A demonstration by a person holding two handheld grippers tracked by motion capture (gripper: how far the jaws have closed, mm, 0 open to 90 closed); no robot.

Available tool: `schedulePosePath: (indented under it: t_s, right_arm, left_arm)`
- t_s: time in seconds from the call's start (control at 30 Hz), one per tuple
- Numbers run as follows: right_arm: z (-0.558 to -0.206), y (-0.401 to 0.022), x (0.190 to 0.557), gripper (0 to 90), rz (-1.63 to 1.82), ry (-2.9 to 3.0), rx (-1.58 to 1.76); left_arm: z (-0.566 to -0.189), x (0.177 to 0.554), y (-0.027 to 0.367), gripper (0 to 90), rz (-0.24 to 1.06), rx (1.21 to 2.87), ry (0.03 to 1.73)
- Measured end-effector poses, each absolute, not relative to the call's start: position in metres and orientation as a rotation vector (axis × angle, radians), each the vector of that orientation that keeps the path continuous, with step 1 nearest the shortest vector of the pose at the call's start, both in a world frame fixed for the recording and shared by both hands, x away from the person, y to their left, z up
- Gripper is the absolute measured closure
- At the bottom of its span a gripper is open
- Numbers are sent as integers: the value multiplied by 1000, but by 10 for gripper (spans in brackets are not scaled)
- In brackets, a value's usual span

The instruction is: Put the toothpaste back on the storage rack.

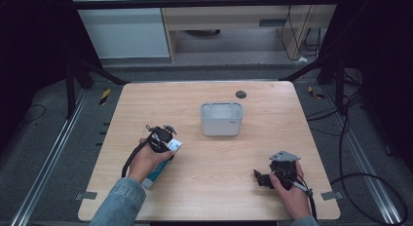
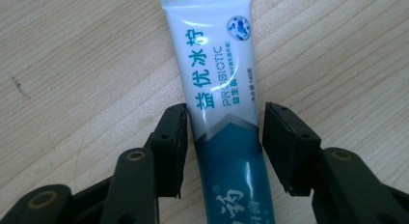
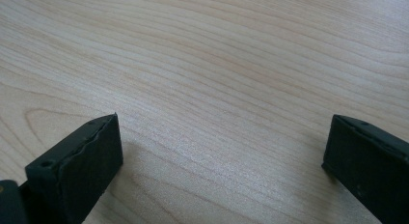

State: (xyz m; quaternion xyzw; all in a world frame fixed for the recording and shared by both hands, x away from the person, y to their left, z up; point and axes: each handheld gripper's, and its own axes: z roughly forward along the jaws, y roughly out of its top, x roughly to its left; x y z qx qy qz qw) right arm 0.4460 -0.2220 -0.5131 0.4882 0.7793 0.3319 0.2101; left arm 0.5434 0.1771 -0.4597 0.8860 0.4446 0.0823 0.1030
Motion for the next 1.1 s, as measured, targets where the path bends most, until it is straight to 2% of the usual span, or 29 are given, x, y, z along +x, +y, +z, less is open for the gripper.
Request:
schedulePosePath:
  t_s: [0.43,0.57,0.77,0.9,1.1]
  right_arm:
    - [-513,-222,446,4,924,2166,1358]
    - [-513,-222,446,4,923,2167,1358]
    - [-513,-222,446,3,925,2166,1359]
    - [-513,-222,446,4,923,2167,1357]
    - [-513,-222,446,4,924,2166,1358]
  left_arm:
    - [-462,542,176,581,265,2613,1300]
    - [-462,539,174,648,286,2614,1290]
    - [-462,535,172,691,325,2629,1243]
    - [-458,530,173,769,356,2624,1200]
    - [-449,523,180,781,371,2560,1194]
